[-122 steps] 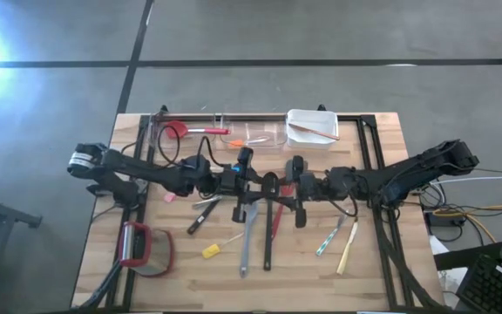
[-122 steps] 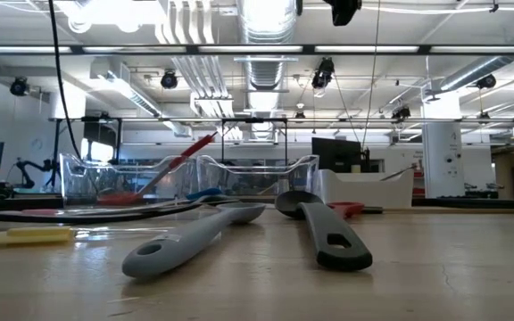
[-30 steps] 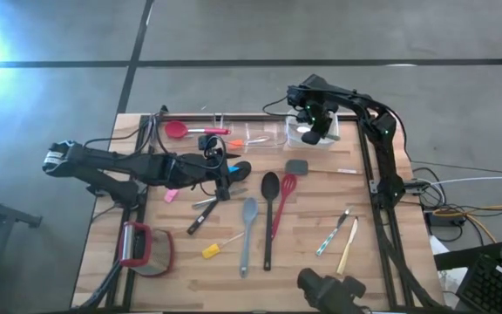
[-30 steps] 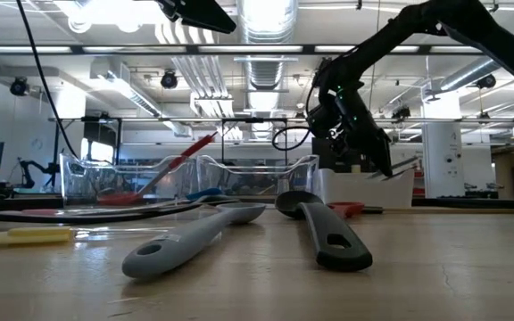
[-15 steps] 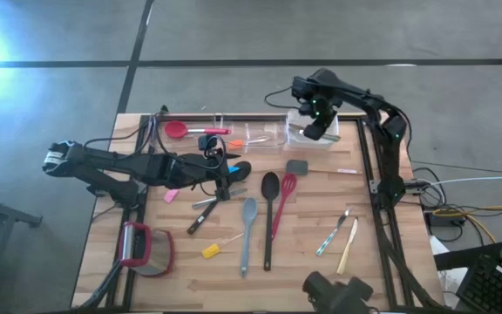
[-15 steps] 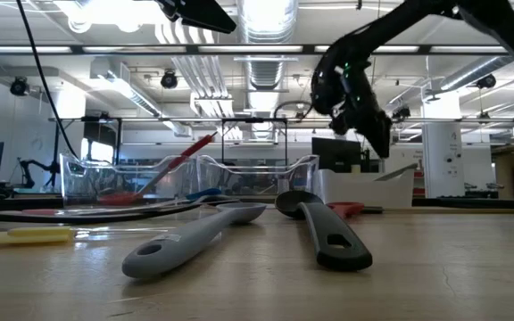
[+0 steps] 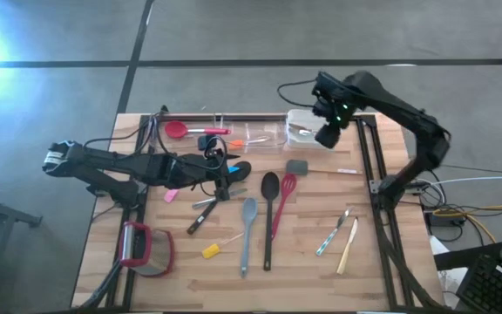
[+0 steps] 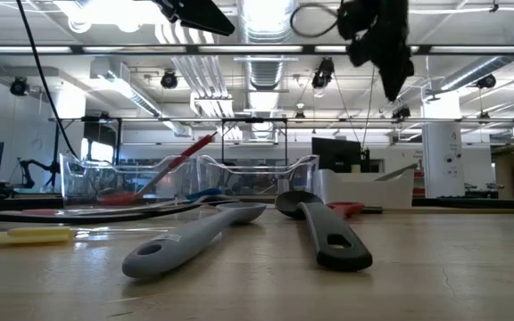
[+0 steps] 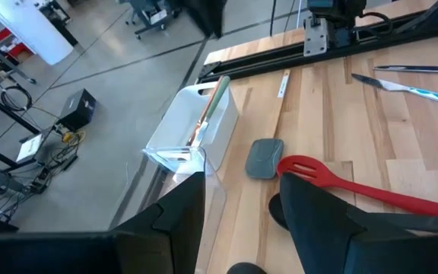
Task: Pick & Place Kitchen Items
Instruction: Put the gray spatula into the right transparent bin
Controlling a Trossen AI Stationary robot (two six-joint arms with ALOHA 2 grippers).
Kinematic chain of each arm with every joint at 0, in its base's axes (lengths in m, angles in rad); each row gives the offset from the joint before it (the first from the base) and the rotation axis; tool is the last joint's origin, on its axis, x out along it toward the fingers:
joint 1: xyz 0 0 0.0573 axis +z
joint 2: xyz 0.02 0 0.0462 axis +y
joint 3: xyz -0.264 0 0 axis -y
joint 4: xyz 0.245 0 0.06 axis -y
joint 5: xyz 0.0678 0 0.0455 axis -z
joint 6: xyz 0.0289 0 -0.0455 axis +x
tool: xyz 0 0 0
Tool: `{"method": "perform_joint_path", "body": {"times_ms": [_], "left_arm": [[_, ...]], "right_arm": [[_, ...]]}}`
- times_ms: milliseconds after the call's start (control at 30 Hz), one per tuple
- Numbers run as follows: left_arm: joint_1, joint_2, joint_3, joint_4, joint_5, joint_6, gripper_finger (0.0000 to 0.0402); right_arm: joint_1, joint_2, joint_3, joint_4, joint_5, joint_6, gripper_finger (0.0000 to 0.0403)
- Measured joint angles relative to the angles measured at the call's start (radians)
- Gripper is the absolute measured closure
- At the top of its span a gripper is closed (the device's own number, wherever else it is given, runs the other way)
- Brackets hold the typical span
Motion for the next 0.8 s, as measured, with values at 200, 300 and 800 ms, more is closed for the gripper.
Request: {"method": "perform_joint_path", "body": {"times_ms": [200, 300, 800], "left_arm": [[0.0, 0.0, 0.0, -0.035, 0.0, 0.0, 0.0225], [0.0, 0.0, 0.0, -0.05, 0.0, 0.0, 0.0225], [0.0, 0.0, 0.0, -0.096, 0.003, -0.047, 0.0225]], "right_arm": [[0.145, -0.167, -0.112, 0.042, -0.092, 0.096, 0.0282], [0.242, -0.231, -0.161, 0.113, -0.118, 0.168, 0.028], [0.386, -0.301, -0.495, 0.362, 0.067, 0.092, 0.0312]]}}
